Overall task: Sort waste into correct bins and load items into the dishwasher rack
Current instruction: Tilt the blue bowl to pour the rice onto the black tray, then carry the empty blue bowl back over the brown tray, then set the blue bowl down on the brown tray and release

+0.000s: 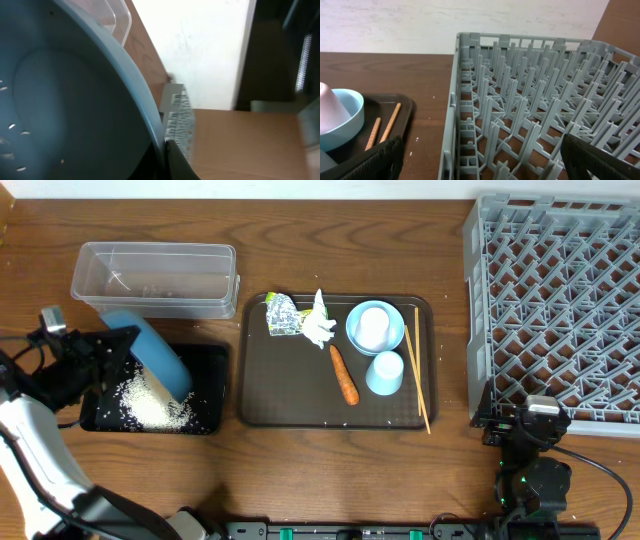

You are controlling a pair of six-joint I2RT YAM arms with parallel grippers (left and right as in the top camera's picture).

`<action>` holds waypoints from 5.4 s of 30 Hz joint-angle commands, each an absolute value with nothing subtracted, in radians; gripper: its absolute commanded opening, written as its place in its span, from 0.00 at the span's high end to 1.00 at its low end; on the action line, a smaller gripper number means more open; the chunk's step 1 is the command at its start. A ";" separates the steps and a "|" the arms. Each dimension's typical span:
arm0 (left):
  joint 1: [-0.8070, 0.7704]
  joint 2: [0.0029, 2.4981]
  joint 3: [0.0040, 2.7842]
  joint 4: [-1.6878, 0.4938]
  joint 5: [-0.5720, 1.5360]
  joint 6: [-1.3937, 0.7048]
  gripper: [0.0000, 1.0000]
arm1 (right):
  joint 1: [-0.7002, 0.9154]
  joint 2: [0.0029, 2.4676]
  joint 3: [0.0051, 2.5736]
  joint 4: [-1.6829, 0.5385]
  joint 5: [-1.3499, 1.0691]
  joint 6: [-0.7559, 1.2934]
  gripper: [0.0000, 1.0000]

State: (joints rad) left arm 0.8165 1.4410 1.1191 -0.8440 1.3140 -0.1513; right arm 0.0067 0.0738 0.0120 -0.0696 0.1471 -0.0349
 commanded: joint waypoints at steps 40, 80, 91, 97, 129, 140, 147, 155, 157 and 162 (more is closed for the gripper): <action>1.018 1.509 1.116 -1.293 1.515 0.402 0.94 | -0.002 0.073 0.014 -0.078 0.157 -0.046 0.01; 0.823 1.271 1.181 -1.663 1.344 0.855 0.94 | -0.002 0.073 0.014 -0.078 0.157 -0.046 0.01; 0.604 1.072 1.303 -1.302 0.933 0.109 0.94 | -0.002 0.073 0.014 -0.078 0.157 -0.047 0.01; 0.327 1.026 1.303 -1.170 0.723 -0.176 0.94 | -0.002 0.073 0.014 -0.078 0.157 -0.046 0.01; -0.659 1.558 1.299 -0.817 -0.098 -0.601 0.94 | -0.002 0.073 0.014 -0.078 0.157 -0.047 0.01; -0.659 1.682 1.294 -0.711 -0.099 -0.596 0.94 | -0.002 0.073 0.014 -0.078 0.157 -0.046 0.01; -0.659 1.742 1.293 -0.721 -0.098 -0.598 0.94 | -0.002 0.073 0.014 -0.078 0.157 -0.046 0.01; -0.659 1.749 1.275 -0.738 -0.098 -0.599 0.93 | -0.002 0.073 0.014 -0.078 0.157 -0.046 0.01; -0.659 1.755 1.269 -0.742 -0.097 -0.600 0.92 | -0.002 0.073 0.014 -0.078 0.157 -0.047 0.01; -0.661 1.758 1.267 -0.757 -0.067 -0.600 0.86 | -0.002 0.073 0.014 -0.078 0.157 -0.046 0.01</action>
State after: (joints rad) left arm -0.6567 1.7489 1.2812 -0.7513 -0.0662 -0.6018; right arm 0.0067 0.0738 0.0120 -0.0696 0.1474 -0.0349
